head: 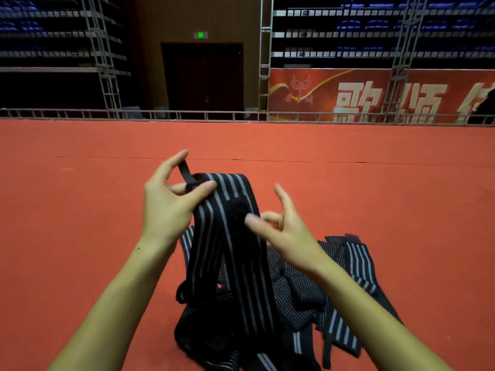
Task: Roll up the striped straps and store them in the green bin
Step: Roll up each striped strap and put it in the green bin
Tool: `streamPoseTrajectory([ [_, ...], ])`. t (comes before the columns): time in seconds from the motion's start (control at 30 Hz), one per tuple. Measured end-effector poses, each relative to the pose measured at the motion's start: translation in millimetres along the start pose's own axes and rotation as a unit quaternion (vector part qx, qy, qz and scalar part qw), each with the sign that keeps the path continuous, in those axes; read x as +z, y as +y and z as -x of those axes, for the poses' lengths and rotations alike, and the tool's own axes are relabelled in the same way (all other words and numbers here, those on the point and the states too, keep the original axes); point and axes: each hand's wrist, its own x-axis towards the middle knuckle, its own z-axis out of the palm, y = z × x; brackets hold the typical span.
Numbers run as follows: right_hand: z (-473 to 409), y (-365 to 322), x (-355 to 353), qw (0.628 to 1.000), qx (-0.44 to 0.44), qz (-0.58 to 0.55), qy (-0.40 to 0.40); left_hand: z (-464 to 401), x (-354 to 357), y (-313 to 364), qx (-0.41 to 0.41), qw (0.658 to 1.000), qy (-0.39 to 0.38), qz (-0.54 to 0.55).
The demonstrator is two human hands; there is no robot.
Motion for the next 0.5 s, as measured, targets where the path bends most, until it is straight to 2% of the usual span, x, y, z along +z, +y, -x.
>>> streamPoseTrajectory([
  [0.1,24.0,30.5,-4.0,0.994,0.043,0.045,-0.093,-12.3,-5.0,0.7,-0.005,1.0,0.012,-0.005],
  [0.17,28.9,41.9,-4.1,0.99,0.052,0.067,-0.112,-16.0,-5.2,1.2,0.002,1.0,0.014,-0.013],
  [0.37,19.1,33.1,-16.7,1.0,0.013,0.02,0.005,-20.0,-20.7,-4.7,0.054,0.994,0.038,-0.086],
  [0.5,6.0,15.5,-27.3,0.999,-0.014,-0.008,0.038,-19.6,-30.7,-15.3,0.053,0.989,0.03,-0.138],
])
